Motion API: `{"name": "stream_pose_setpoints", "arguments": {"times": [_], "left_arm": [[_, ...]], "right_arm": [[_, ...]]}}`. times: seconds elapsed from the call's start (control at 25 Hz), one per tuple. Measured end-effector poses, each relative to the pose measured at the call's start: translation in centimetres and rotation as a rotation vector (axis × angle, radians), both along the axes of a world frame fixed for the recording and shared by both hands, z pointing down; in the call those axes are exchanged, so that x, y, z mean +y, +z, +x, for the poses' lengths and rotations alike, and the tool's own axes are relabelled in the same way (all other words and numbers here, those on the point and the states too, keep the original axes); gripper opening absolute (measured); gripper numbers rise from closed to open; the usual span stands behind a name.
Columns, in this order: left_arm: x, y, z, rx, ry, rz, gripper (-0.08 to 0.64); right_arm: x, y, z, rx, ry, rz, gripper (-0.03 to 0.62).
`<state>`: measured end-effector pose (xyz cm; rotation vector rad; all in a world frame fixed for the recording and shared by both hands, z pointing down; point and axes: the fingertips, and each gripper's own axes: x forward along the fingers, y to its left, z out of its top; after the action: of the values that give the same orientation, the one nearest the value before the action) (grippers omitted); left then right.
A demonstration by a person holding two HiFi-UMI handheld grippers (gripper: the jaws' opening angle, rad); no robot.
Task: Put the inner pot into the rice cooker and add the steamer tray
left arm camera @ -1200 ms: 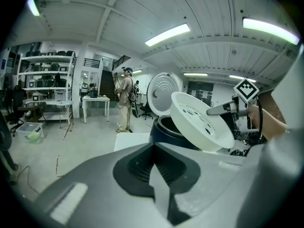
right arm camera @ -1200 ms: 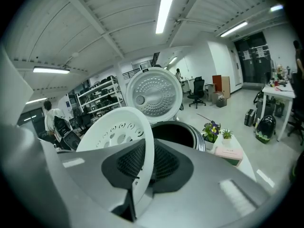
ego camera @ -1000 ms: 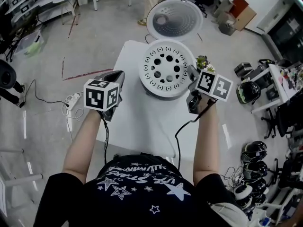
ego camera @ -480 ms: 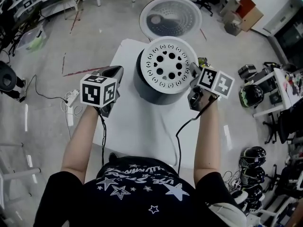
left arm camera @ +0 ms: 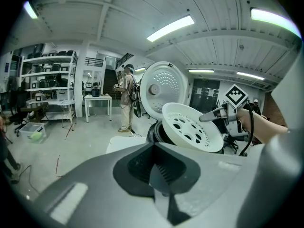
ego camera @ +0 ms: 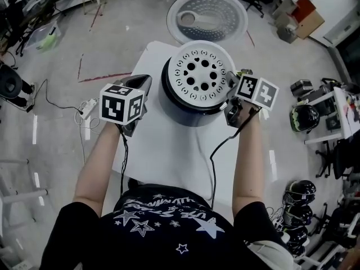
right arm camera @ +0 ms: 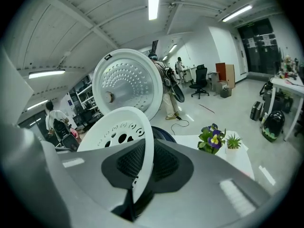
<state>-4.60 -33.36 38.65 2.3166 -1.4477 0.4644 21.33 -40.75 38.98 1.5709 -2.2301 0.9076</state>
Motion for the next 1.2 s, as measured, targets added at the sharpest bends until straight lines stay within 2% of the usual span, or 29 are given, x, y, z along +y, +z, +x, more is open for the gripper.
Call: {"name": "stream_pose_setpoints", "arguments": {"times": [0.48,0.72,0.88,1.2], "left_arm": [[0.0,1.5,0.4,-0.016,0.006,-0.04,0.002],[-0.2,1.7,0.6,-0.028,0.017,-0.052,0.002],[-0.4,1.6,0.5,-0.036,0.018,-0.048,0.002],[0.0,1.9,0.8,-0.052,0.016,-0.052,0.002]], "right_arm": [[-0.1,1.8,-1.4,0.11,-0.073,-0.005,0.076],[0.3,2.1,-1.6,0.27,-0.119,0.036,0.122],[0.5,2.3,-2.1,0.38,-0.159,0.072,0.174],[1.1,3.1,-2.9,0.357,-0.217,0.102,0.258]]}}
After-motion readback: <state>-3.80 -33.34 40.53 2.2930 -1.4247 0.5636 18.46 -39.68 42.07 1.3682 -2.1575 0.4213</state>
